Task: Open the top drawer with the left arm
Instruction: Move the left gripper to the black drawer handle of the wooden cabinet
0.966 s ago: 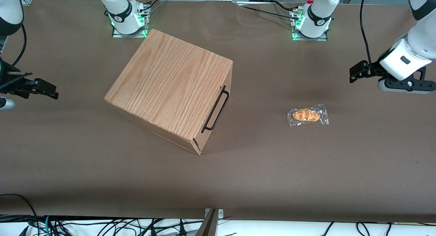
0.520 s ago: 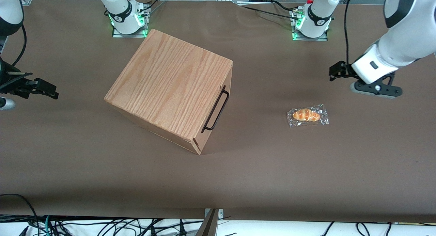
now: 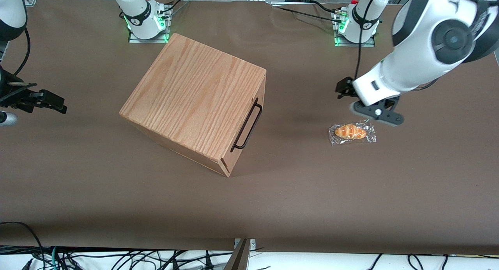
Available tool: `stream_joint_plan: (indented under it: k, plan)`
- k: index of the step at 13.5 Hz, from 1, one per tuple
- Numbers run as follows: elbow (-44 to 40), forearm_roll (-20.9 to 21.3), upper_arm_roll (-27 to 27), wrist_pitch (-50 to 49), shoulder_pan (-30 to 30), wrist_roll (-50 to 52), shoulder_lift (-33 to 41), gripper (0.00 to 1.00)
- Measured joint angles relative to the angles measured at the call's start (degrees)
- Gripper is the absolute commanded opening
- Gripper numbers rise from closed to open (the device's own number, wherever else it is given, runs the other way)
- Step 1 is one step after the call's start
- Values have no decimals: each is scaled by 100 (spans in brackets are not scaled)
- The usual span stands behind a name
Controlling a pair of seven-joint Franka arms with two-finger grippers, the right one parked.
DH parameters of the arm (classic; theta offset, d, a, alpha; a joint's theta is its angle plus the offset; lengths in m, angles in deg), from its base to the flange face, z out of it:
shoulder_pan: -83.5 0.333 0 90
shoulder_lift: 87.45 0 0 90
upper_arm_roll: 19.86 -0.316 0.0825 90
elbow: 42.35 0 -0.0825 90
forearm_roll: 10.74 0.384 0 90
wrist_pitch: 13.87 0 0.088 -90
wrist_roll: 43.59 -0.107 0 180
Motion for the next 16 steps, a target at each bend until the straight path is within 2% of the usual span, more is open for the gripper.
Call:
stream_joint_plan:
  k: [5, 8, 9, 16]
  plan:
    - [-1061, -363, 9, 398, -514, 528, -1073, 100]
    - [-1207, -974, 11, 1293, -808, 641, -1453, 100]
    - [-1213, -1064, 13, 1537, -877, 641, -1556, 100]
    - [-1221, -1099, 15, 2535, -1454, 641, -2012, 100]
